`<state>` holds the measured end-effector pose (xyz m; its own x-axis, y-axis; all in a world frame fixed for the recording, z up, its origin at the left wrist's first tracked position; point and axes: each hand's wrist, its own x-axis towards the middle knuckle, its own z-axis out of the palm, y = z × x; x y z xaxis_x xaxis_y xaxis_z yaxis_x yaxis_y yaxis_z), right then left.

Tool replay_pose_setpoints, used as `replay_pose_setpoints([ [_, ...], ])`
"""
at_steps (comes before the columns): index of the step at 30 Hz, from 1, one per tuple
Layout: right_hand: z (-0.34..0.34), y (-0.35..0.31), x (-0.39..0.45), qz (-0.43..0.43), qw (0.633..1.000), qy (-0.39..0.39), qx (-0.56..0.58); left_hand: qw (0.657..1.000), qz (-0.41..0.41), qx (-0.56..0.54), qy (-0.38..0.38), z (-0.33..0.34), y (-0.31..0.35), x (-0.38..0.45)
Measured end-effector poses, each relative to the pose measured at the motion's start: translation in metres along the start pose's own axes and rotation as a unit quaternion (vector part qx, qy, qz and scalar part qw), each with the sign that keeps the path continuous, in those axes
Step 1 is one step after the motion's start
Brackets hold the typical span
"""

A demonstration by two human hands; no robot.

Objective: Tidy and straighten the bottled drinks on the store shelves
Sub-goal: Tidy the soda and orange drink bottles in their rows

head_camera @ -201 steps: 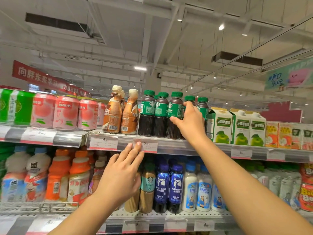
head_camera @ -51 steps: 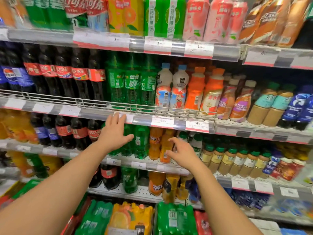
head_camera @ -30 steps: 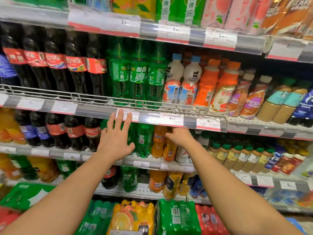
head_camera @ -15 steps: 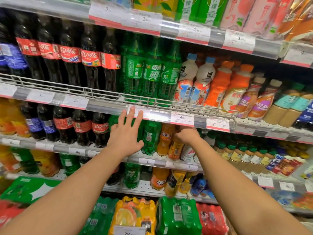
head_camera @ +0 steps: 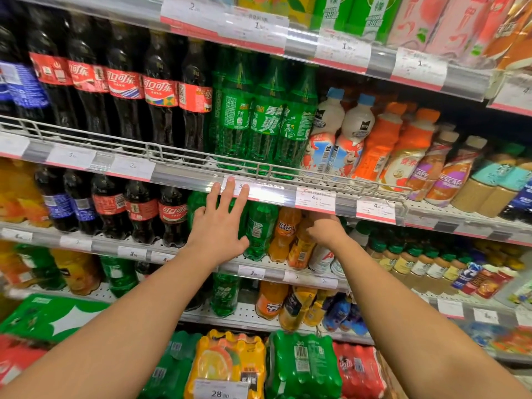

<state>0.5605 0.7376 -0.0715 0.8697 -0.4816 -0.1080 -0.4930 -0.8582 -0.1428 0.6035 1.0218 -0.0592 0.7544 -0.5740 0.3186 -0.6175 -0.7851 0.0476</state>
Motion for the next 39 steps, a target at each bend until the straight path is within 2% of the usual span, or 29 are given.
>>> replay_pose_setpoints([
  [4,-0.003,-0.003,-0.003,0.006,1.000,-0.012,-0.002,1.000,0.000,0.002,0.005,0.001,0.000,0.000],
  [8,-0.005,-0.017,-0.003,0.024,0.999,0.013,0.044,1.000,-0.002,0.004,0.004,0.002,0.001,0.001],
  [13,0.000,-0.036,0.000,0.025,0.994,0.000,0.105,1.000,0.000,0.011,0.002,0.000,0.001,0.001],
  [18,0.015,-0.036,-0.010,0.005,0.971,0.107,0.212,1.000,-0.002,0.011,0.001,0.002,0.000,0.000],
  [21,0.026,-0.031,-0.037,-0.031,0.967,0.158,0.196,1.000,-0.003,0.009,0.001,0.003,0.000,0.002],
  [25,0.050,-0.018,-0.090,-0.123,0.933,0.209,0.266,1.000,-0.002,0.006,0.001,0.003,-0.002,0.002],
  [29,0.059,-0.013,-0.133,-0.127,0.898,0.266,0.326,1.000,-0.001,0.012,-0.008,-0.001,-0.001,0.001],
  [35,0.030,-0.014,-0.183,-0.145,0.858,0.236,0.432,0.998,0.015,-0.009,-0.061,-0.025,0.002,-0.004],
  [39,0.020,-0.017,-0.213,-0.165,0.841,0.193,0.479,0.978,0.070,-0.170,-0.099,-0.040,0.019,-0.049],
])
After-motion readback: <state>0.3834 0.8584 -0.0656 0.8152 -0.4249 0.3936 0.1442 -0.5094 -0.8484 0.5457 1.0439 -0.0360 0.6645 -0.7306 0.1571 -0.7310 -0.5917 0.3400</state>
